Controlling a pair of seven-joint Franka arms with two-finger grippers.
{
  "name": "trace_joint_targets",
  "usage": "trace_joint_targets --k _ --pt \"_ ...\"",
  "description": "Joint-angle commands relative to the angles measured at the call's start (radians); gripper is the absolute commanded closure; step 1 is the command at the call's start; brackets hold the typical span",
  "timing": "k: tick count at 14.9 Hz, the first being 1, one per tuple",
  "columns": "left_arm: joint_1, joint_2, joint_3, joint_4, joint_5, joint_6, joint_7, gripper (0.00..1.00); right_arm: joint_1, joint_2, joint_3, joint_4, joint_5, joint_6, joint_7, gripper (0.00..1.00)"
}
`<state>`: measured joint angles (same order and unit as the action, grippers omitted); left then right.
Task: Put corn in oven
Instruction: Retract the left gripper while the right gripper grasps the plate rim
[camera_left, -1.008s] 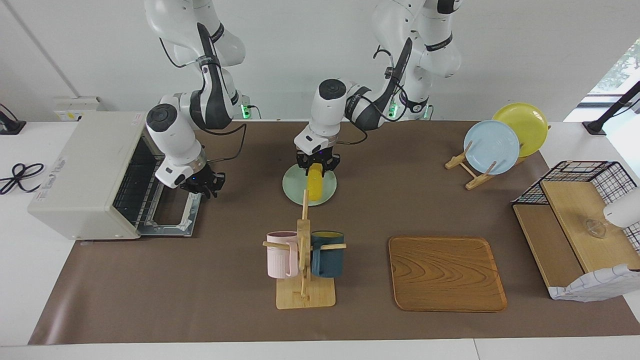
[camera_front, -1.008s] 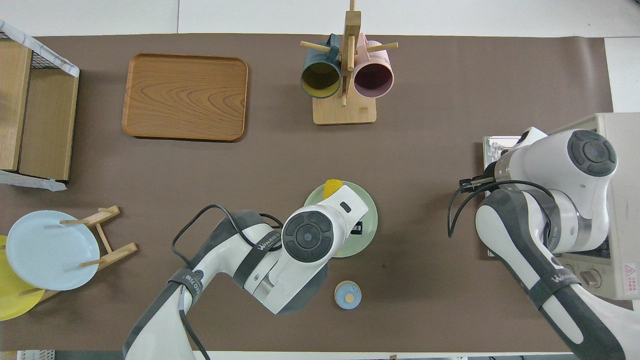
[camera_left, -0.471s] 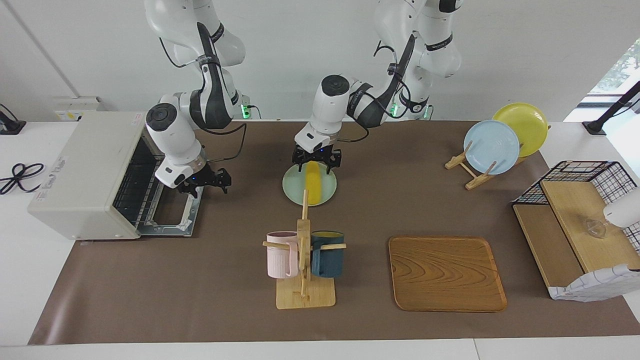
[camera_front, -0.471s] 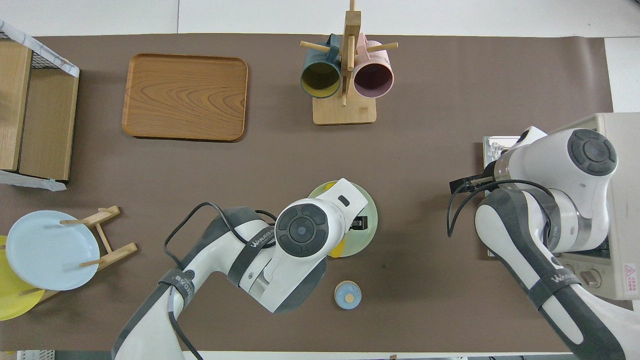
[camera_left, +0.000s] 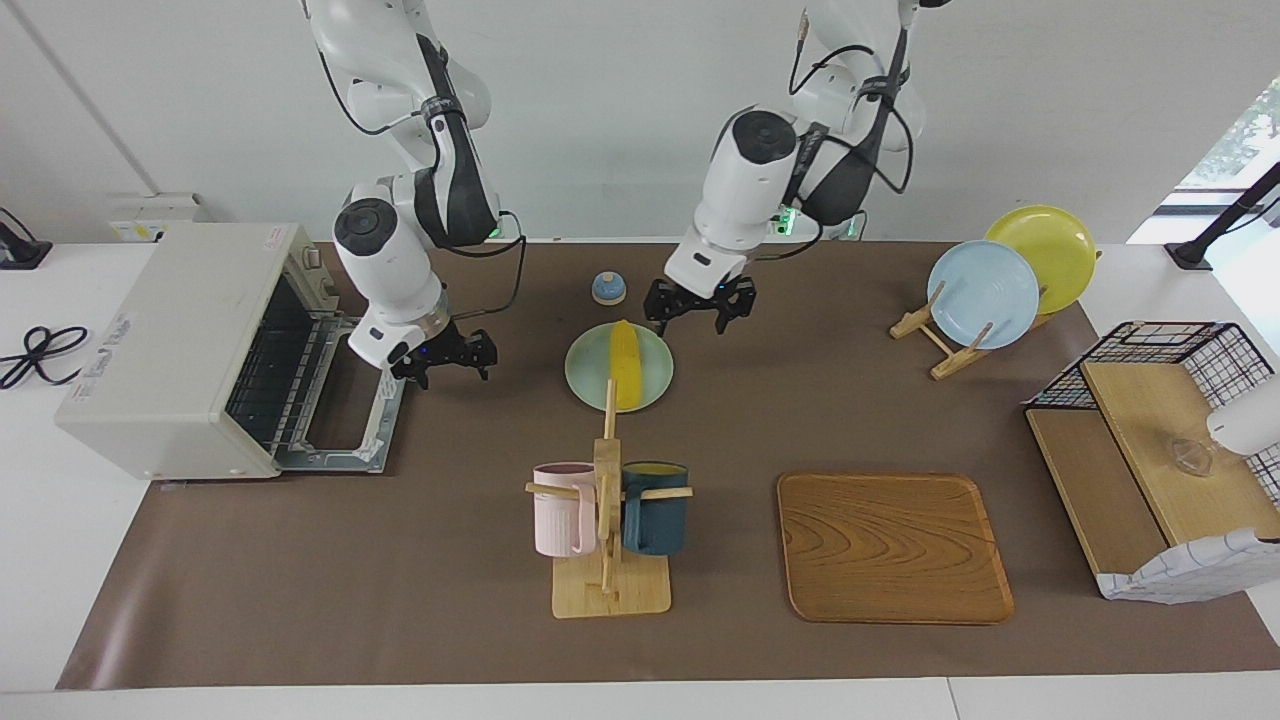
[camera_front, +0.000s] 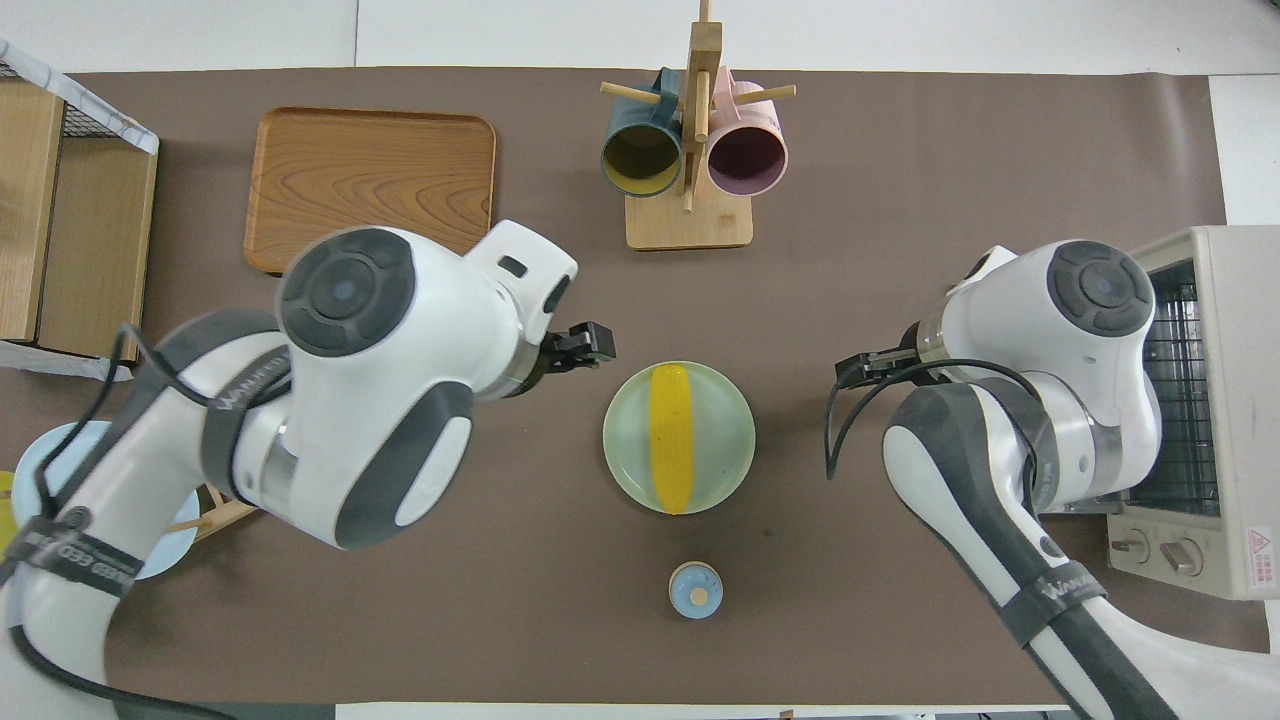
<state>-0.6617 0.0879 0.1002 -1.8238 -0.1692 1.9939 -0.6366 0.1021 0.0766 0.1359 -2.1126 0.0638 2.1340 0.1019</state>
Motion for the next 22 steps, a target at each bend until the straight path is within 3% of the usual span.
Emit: trace_joint_targets --k 1,3,6,7,11,15,19,21,22 --pt "0.095 -0.019 -0.007 0.049 0.017 -0.063 0.009 0.00 0.121 0.055 0.010 0.140 -0.048 -0.091 0.209 0.00" --pt "0.149 -0.052 -0.007 0.049 0.046 -0.081 0.011 0.00 0.219 0.095 0.010 0.216 -0.067 -0.114 0.319 0.00" --pt "0.240 -0.089 -0.008 0.049 0.096 -0.142 0.092 0.00 0.413 0.361 0.010 0.582 -0.201 -0.259 0.555 0.00" --pt "0.272 -0.099 -0.008 0.049 0.097 -0.162 0.127 0.00 0.447 0.420 0.011 0.636 -0.235 -0.255 0.597 0.00" --pt "0.338 -0.131 -0.007 0.049 0.114 -0.240 0.201 0.00 0.513 0.447 0.013 0.573 -0.239 -0.141 0.663 0.00" --pt "0.341 -0.151 -0.008 0.050 0.163 -0.323 0.202 0.00 0.556 0.393 0.013 0.403 -0.237 -0.014 0.674 0.00" --pt "0.451 -0.140 -0.108 0.093 0.166 -0.453 0.268 0.00 0.554 0.367 0.013 0.309 -0.242 0.049 0.676 0.00" --pt "0.462 -0.131 -0.111 0.141 0.165 -0.533 0.351 0.00 0.553 0.364 0.013 0.307 -0.245 0.027 0.674 0.14" --pt "0.482 -0.116 -0.126 0.171 0.156 -0.575 0.383 0.00 0.554 0.364 0.013 0.307 -0.246 0.023 0.674 0.30"
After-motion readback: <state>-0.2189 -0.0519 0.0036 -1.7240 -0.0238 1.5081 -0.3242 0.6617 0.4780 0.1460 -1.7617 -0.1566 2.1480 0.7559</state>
